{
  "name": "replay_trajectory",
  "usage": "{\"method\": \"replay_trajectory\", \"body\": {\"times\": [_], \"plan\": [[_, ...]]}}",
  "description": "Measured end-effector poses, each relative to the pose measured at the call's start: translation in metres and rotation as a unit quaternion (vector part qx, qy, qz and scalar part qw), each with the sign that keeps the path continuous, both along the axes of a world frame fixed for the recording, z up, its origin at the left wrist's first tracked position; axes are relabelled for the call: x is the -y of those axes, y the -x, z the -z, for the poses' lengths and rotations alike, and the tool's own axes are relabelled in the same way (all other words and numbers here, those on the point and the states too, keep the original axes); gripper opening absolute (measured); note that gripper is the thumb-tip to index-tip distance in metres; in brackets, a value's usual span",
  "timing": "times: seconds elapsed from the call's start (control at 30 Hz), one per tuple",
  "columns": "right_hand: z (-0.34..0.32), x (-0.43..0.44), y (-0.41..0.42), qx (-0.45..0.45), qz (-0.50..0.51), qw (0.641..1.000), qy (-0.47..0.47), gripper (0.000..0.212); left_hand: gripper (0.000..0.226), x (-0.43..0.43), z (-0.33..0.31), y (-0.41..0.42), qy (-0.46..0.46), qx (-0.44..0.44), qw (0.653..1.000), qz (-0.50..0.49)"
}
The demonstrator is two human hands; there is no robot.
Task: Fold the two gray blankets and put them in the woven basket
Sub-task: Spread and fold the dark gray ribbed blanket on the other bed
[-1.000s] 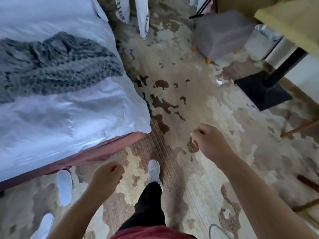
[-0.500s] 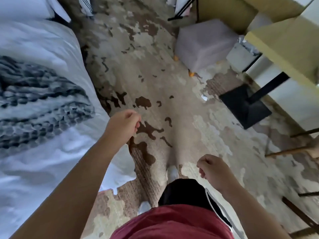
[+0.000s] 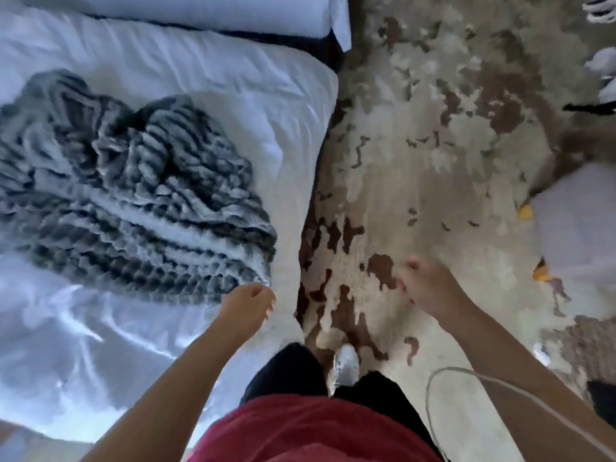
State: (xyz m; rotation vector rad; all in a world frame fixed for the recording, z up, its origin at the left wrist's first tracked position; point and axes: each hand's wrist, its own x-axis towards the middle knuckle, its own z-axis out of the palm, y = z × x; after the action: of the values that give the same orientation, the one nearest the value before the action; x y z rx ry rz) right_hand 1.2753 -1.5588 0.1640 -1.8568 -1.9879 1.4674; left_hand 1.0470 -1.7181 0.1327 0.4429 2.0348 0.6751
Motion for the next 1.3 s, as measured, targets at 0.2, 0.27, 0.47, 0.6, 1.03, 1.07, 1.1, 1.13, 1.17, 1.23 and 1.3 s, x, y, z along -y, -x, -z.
{"method": "replay_trajectory", "body": {"times": [0.2, 0.27, 0.47, 0.6, 1.03, 1.07, 1.1, 1.13, 1.17, 1.23, 1.3], "plan": [[0.004, -0.118, 0.174, -0.044, -0.167, 0.985, 0.01, 0.017, 0.027, -0.014, 0.031, 0.074, 0.029, 0.017, 0.976, -0.214], [0.022, -0.131, 0.22, -0.027, -0.222, 0.974, 0.026, 0.019, 0.026, -0.022, 0.057, 0.097, 0.042, 0.059, 0.949, -0.307], [0.06, -0.148, 0.305, 0.091, -0.403, 0.91, 0.038, 0.018, 0.061, -0.055, 0.108, 0.159, 0.093, 0.124, 0.871, -0.466], [0.052, -0.166, 0.35, 0.115, -0.503, 0.856, 0.004, 0.022, 0.051, -0.077, 0.111, 0.177, 0.048, 0.187, 0.836, -0.514], [0.082, -0.21, 0.517, 0.117, -0.717, 0.687, -0.002, 0.015, 0.037, -0.138, 0.106, 0.119, 0.163, 0.162, 0.809, -0.541], [0.084, -0.206, 0.524, 0.115, -0.736, 0.668, -0.002, 0.014, 0.028, -0.145, 0.107, 0.111, 0.143, 0.168, 0.789, -0.574], [0.087, -0.202, 0.53, 0.114, -0.754, 0.647, -0.001, 0.015, 0.018, -0.152, 0.107, 0.104, 0.128, 0.168, 0.767, -0.606], [0.09, -0.197, 0.535, 0.112, -0.767, 0.631, 0.006, 0.015, 0.014, -0.159, 0.107, 0.097, 0.123, 0.16, 0.747, -0.634], [0.093, -0.191, 0.538, 0.109, -0.775, 0.622, 0.02, 0.015, 0.018, -0.166, 0.107, 0.093, 0.123, 0.149, 0.729, -0.656], [0.1, -0.176, 0.538, 0.115, -0.782, 0.61, 0.067, 0.016, 0.039, -0.177, 0.109, 0.082, 0.144, 0.121, 0.701, -0.688], [0.107, -0.158, 0.534, 0.137, -0.776, 0.601, 0.133, 0.017, 0.05, -0.187, 0.107, 0.071, 0.15, 0.113, 0.661, -0.727]]}}
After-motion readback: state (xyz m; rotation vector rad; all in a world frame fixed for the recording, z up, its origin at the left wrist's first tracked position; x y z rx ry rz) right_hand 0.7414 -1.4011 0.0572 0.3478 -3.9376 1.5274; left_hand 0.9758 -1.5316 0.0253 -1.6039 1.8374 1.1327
